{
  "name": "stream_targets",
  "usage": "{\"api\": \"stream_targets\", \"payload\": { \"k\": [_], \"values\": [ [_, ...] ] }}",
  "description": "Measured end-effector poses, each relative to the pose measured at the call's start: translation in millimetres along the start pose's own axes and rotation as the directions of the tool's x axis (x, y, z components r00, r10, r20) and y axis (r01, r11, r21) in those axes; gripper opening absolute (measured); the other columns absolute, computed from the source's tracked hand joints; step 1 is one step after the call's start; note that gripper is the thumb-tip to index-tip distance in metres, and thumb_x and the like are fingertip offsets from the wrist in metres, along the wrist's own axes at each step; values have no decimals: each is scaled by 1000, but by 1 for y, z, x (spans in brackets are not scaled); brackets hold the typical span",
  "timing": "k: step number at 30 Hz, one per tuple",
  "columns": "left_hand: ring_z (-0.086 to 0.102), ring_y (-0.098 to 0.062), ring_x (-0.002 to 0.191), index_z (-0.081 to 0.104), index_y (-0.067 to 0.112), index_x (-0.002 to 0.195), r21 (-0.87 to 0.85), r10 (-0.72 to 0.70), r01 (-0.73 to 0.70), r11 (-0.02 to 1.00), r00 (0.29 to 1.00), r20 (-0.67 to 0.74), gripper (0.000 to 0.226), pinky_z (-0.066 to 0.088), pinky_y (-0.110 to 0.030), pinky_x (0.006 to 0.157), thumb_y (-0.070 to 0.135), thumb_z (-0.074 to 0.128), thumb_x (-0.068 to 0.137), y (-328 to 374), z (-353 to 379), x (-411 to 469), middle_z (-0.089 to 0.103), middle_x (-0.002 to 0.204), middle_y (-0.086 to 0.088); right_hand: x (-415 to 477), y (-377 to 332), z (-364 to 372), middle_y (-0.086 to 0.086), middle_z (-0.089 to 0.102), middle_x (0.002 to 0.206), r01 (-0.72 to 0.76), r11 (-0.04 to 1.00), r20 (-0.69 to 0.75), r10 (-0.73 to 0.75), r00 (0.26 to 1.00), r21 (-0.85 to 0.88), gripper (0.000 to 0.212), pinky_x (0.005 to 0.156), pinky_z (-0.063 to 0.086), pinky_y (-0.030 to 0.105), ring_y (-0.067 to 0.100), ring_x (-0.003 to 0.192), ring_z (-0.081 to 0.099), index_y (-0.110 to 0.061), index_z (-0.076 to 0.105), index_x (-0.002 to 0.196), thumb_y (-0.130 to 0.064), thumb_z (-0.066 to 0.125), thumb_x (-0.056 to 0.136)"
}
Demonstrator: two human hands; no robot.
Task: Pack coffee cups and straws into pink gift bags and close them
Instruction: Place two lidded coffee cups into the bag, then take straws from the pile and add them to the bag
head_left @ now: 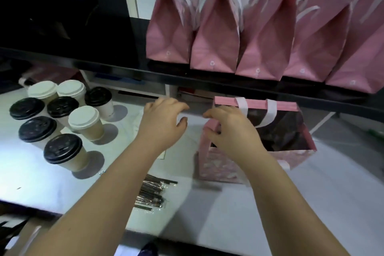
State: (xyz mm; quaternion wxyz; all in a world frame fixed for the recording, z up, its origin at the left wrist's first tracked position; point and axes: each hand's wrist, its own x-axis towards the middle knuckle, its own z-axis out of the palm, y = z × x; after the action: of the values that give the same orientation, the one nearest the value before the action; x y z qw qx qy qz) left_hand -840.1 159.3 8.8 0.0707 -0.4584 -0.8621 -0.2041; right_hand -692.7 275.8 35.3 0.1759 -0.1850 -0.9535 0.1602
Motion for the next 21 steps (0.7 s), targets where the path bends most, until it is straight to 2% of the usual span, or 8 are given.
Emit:
{"api": "stream_targets", "payload": {
  "k": [4,9,11,14,16,21],
  "values": [
    [50,-25,117,63,30,120,33,-65,64,997,998,19,34,32,-41,95,30,62,86,-58,-8,-18,63,122,5,21,-44,34,1,61,124,53,998,45,-51,998,-41,33,92,43,36,24,115,49,-20,62,124,-24,62,90],
    [48,-25,119,61,31,123,46,-140,136,990,986,95,35,32,-43,99,33,59,88,-126,-3,-43,60,123,4,33,-84,98,1,62,122,60,998,140,-58,988,-14,31,95,43,37,24,116,49,-19,63,121,-18,60,90],
    [47,-25,120,60,30,125,29,-156,154,988,977,147,37,34,-44,101,32,59,88,-150,6,-56,59,124,3,29,-85,131,1,63,122,-6,1000,211,2,978,19,30,96,42,37,23,117,49,-20,64,119,-16,60,90],
    [48,-26,117,58,30,127,-5,-155,161,987,957,246,39,37,-42,98,31,59,88,-175,27,-76,58,124,2,13,-77,177,-2,64,120,-154,986,300,127,946,69,27,97,39,30,20,117,48,-22,68,115,-17,61,90],
    [49,-25,116,58,30,126,-25,-138,152,988,946,292,39,38,-40,96,29,58,87,-187,40,-88,59,124,3,0,-75,203,-4,66,115,-219,972,356,174,918,90,23,96,40,31,19,114,49,-24,70,111,-19,63,90],
    [52,-26,114,60,28,125,-74,-90,126,989,925,370,43,40,-41,91,25,59,82,-207,60,-110,61,123,3,-19,-84,246,-7,67,105,-257,966,351,239,905,3,24,90,43,36,20,104,49,-31,70,109,-39,67,86]
  ]
}}
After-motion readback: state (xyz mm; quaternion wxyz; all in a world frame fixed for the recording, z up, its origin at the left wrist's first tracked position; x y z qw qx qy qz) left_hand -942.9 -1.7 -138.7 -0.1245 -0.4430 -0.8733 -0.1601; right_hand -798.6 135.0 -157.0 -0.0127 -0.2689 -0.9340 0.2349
